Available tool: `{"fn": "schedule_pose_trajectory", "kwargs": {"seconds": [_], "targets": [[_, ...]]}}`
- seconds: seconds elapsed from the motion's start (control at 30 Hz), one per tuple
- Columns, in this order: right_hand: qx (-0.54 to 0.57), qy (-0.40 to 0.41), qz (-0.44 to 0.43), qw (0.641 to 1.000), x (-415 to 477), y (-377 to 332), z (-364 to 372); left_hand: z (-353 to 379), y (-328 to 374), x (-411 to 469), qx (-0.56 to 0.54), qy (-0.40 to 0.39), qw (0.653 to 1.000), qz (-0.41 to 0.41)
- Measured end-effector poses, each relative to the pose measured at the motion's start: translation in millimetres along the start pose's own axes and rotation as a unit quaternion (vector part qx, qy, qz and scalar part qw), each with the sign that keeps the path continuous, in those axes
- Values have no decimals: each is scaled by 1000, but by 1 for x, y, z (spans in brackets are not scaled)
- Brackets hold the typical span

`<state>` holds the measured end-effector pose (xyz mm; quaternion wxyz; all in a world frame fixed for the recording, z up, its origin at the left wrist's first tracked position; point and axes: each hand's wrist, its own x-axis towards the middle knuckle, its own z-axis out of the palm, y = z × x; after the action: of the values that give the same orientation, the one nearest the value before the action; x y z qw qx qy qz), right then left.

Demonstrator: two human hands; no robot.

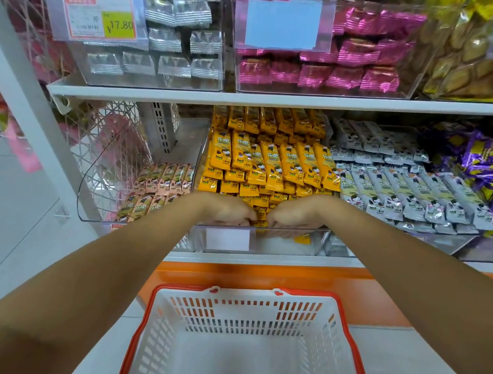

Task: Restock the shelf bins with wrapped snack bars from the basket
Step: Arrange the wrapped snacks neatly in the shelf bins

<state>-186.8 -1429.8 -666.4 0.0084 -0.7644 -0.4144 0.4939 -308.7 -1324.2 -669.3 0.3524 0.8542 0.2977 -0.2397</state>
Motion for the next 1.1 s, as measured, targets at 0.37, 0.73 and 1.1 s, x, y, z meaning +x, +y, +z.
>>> {"fn": "schedule_pose_trajectory", "kwargs": {"seconds": [0.37, 0.73, 1.1], "targets": [[-95, -20, 133, 986, -14, 7, -12, -25, 8, -21, 32, -78, 990, -111], [-63, 58, 94, 992, -11, 6, -8, -23, 10, -23, 18, -90, 987, -132], [-111, 44, 60, 991, -22, 6, 2, -17, 7, -35, 34, -32, 995, -93]]}}
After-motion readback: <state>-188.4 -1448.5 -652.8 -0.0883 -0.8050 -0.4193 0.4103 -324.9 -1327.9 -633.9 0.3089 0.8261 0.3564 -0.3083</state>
